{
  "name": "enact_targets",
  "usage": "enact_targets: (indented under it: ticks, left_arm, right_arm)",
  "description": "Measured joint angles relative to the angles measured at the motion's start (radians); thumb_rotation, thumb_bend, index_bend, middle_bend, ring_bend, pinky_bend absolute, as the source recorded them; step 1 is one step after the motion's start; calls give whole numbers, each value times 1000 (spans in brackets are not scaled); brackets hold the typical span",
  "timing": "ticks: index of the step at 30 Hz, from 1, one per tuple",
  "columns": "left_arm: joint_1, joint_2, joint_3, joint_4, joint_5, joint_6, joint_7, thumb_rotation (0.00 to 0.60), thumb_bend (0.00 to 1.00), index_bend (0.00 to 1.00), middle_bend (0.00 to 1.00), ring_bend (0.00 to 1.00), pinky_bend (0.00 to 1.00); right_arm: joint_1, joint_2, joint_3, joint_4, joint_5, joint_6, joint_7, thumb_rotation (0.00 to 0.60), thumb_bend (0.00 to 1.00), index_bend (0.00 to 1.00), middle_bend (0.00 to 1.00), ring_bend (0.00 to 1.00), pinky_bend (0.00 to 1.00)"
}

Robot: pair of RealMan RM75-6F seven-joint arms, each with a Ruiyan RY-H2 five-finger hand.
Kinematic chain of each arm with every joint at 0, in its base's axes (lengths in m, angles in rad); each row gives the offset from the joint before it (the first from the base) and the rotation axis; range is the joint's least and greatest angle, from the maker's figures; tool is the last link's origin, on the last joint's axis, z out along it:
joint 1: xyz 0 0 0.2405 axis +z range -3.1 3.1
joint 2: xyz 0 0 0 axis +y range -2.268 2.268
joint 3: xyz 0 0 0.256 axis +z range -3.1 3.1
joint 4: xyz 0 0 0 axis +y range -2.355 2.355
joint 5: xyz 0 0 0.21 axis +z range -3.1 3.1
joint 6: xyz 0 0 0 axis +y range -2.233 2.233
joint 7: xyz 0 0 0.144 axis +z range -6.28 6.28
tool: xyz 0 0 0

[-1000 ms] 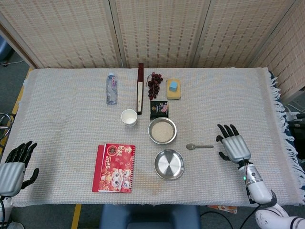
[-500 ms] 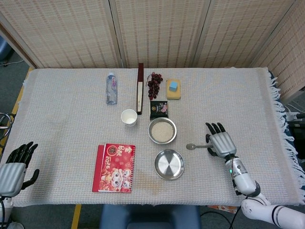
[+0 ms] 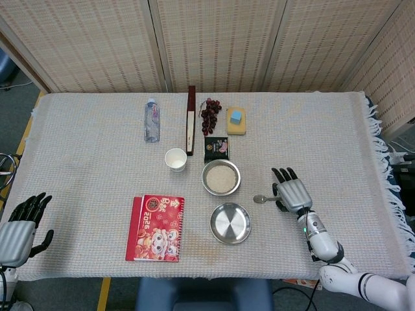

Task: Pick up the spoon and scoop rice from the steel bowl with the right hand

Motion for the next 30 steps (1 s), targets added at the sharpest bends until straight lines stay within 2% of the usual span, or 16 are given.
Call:
enact_targets:
  ticks: [30]
  left_arm:
    - [-2,0,1,1,-3,-4,6,600,427,0,0,0,115]
  right_arm:
    - [38,-33,-19,29,31,-13,7,600,286,524,0,0,0]
